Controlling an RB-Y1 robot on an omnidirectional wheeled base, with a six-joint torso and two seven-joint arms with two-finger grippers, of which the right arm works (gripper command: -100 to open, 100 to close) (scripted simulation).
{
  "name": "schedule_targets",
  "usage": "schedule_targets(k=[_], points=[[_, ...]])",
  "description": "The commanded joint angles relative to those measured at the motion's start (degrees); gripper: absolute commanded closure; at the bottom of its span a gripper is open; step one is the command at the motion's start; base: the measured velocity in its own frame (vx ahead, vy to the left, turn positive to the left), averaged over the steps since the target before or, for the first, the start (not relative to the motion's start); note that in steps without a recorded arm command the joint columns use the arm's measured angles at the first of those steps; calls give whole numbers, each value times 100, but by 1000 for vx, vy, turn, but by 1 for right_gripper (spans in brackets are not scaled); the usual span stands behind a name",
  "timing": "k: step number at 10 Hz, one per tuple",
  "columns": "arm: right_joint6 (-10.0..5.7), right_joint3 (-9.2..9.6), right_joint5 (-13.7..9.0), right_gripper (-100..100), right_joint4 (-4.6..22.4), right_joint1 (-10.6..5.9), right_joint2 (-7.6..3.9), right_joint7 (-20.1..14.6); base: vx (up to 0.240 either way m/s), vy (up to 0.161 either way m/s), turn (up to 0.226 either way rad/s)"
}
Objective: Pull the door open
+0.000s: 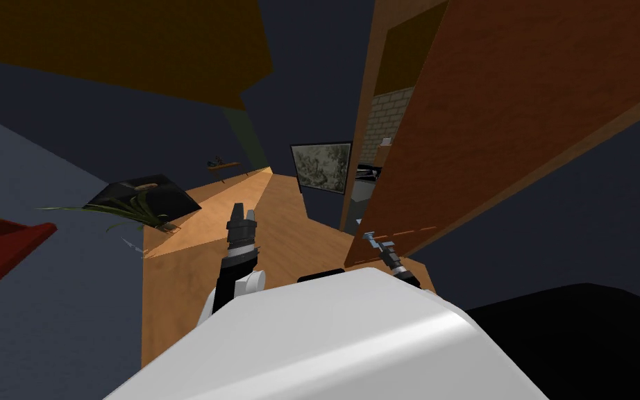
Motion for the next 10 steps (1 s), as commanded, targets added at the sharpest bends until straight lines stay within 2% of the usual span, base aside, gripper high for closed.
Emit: schedule_targets(k=[1, 5, 9, 10], points=[[-75, 36, 11, 100, 29, 24, 8, -15, -238, -67, 171], [-303, 96, 9, 100, 178, 57, -26, -61, -216, -88, 193], [-475, 141, 7, 100, 291, 83, -52, -96, -188, -58, 143], [-398, 129, 3, 100, 224, 101, -52, -80, -74, -29, 30]])
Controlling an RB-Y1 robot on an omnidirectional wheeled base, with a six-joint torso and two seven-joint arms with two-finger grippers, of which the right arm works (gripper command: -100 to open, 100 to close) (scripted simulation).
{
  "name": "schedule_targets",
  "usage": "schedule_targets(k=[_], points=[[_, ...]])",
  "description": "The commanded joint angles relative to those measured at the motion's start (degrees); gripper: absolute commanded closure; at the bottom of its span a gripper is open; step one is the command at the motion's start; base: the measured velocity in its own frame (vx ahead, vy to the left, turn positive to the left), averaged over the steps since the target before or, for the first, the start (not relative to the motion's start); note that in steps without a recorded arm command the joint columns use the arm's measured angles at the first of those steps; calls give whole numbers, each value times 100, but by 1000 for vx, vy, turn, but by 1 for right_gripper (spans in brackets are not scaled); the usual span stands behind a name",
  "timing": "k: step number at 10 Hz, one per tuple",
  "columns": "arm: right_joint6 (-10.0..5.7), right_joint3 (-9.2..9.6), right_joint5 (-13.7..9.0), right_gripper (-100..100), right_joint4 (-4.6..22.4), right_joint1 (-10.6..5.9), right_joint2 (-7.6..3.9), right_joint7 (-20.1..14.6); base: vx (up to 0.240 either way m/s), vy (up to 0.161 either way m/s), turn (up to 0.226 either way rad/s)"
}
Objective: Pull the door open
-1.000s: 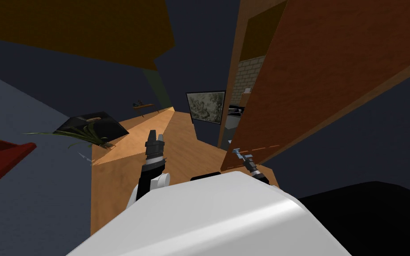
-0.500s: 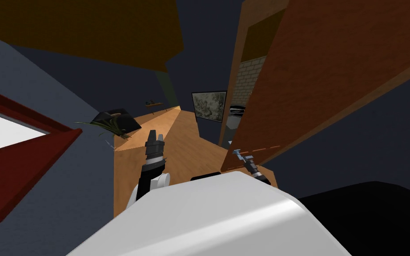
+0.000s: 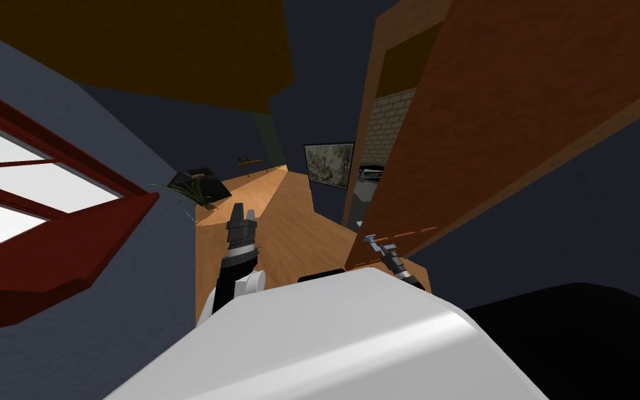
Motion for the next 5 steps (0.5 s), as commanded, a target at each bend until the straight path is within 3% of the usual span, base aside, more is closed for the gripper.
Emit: schedule_targets(k=[1, 2, 5], points=[[79, 42, 119, 100, 19, -162, 40, -22, -164, -19, -42], [79, 42, 119, 100, 19, -162, 40, -22, -178, -11, -8], [261, 137, 393, 100, 61, -533, 134, -72, -211, -20, -56]])
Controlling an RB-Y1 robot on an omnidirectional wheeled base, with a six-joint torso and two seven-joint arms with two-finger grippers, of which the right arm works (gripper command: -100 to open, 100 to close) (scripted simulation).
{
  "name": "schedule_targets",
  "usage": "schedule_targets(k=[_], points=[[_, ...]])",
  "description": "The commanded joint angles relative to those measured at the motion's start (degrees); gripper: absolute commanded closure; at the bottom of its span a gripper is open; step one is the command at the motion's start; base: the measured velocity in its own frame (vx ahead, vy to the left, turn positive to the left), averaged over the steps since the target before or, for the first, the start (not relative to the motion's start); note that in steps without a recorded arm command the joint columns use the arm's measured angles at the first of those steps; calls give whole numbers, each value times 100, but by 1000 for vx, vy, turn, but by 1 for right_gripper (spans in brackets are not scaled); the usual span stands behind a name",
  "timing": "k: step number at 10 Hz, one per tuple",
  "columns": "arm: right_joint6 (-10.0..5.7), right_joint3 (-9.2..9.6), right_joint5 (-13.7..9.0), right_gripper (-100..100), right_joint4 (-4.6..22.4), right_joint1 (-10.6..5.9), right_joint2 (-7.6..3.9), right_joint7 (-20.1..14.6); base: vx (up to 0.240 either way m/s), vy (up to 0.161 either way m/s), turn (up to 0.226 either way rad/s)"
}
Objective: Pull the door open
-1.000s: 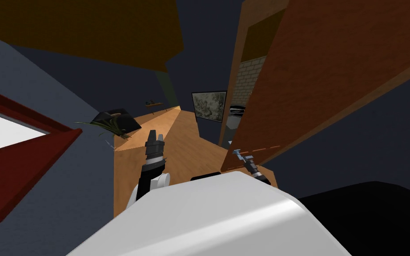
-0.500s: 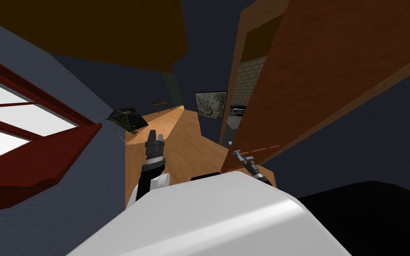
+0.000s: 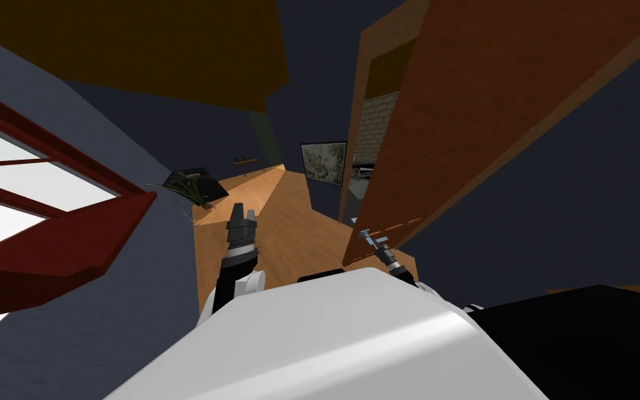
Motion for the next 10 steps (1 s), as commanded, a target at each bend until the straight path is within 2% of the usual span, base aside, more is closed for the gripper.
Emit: schedule_targets(k=[1, 2, 4, 5, 6, 7, 9, 10], points=[[-50, 81, 93, 100, 172, -120, 103, -8, -167, -40, -11], [-50, 81, 93, 100, 172, -120, 103, -8, -75, -18, 3], [88, 154, 299, 100, 204, -400, 173, -45, -140, -38, -60], [88, 154, 299, 100, 352, -400, 173, -45, -132, -29, 17], [88, 154, 299, 100, 210, -400, 173, -45, -57, -9, -8], [171, 198, 423, 100, 224, -569, 216, -67, -109, -40, -71], [171, 198, 423, 100, 224, -569, 216, -67, -85, -52, 4], [277, 253, 579, 100, 248, -782, 269, -93, -130, -82, -72]])
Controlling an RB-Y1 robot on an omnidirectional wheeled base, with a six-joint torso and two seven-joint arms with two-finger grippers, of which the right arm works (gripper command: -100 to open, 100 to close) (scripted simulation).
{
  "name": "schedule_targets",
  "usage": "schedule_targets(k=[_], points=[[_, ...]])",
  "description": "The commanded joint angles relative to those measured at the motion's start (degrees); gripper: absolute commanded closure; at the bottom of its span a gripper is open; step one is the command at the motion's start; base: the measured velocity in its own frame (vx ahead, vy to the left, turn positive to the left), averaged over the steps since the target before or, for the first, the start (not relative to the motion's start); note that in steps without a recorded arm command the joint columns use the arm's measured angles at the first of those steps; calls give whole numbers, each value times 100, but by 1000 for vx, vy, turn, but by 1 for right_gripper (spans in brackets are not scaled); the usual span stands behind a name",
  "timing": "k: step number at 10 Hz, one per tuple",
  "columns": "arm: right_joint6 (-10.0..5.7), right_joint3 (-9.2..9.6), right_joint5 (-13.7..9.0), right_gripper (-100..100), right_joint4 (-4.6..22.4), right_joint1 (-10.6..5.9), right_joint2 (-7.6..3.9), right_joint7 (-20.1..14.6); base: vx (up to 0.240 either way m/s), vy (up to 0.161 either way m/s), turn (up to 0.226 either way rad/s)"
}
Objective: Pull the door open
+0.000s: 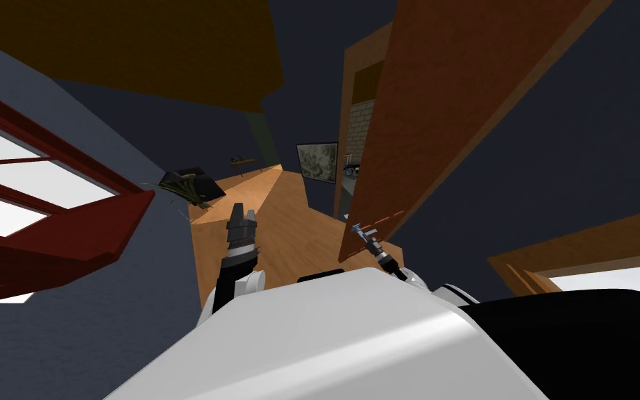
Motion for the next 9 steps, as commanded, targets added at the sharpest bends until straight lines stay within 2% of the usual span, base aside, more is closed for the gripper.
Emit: schedule_targets(k=[1, 2, 4, 6, 7, 8, 9], points=[[83, 80, 135, 100, -94, -25, 100, 8, -186, -116, -27], [150, 115, 232, 100, -78, -159, 133, -9, -164, -156, -43], [150, 115, 232, 100, -78, -159, 133, -9, -61, -68, 1], [261, 173, 393, 100, -53, -379, 189, -35, -36, -108, -46], [150, 178, 364, 100, 81, -349, 215, -11, -11, -55, 27], [-21, 255, 430, 100, 86, -276, 177, -29, 4, 11, -43], [-59, 268, 441, 100, 86, -257, 162, -34, 12, 15, -79]])
